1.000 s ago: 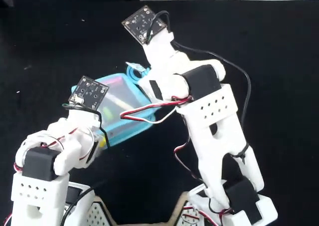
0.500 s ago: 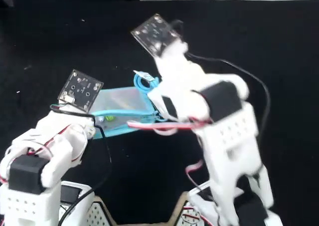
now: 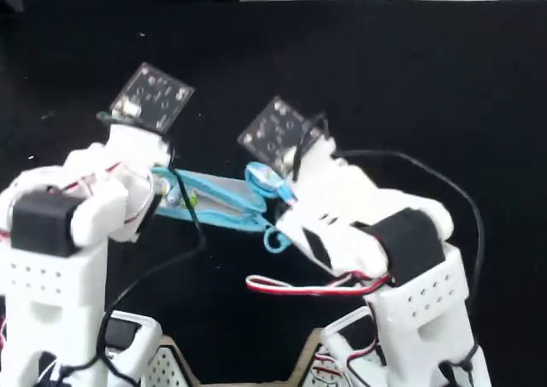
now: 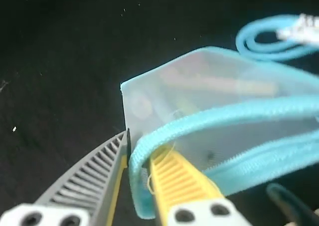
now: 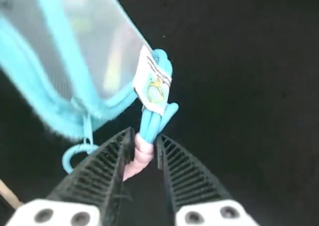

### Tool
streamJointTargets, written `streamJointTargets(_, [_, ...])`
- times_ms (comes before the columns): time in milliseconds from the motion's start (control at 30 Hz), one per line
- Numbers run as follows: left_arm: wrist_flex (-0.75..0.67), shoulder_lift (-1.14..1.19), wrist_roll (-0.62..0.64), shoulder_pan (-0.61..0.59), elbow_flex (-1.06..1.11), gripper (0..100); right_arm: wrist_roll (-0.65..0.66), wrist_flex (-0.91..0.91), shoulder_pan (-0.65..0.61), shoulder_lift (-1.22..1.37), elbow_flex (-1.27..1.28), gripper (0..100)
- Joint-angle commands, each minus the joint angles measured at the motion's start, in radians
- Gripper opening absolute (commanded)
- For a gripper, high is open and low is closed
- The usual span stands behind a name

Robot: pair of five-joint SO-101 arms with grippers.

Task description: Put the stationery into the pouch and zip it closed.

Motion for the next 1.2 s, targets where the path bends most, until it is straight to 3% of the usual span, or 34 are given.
streamJointTargets(0, [0.006, 0.094, -0.021, -0.01, -0.119, 3, 0.049, -0.008, 0.023, -0.067, 0.134, 3.5])
streamJointTargets(133, [0.006, 0.149, -0.064, -0.008, -0.131, 3, 0.051, -0.029, 0.094, -0.074, 0.16, 12.6])
streamJointTargets(367, [0.005, 0.18, -0.064, -0.01, -0.165, 3, 0.051, 0.035, 0.101, -0.186, 0.042, 13.1])
streamJointTargets(567, [0.005, 0.186, -0.063, -0.01, -0.156, 3, 0.049, -0.026, 0.098, -0.302, 0.24, 17.3])
streamJointTargets(900, [0.005, 0.186, -0.063, -0.01, -0.156, 3, -0.018, -0.439, -0.018, -0.796, 0.825, 17.8])
streamJointTargets(1067, [0.006, 0.186, -0.063, -0.01, -0.154, 3, -0.11, -0.649, -0.02, -0.894, 1.052, 27.4])
streamJointTargets(1167, [0.006, 0.186, -0.063, -0.01, -0.154, 3, -0.138, -0.764, -0.02, -0.921, 1.158, 26.3])
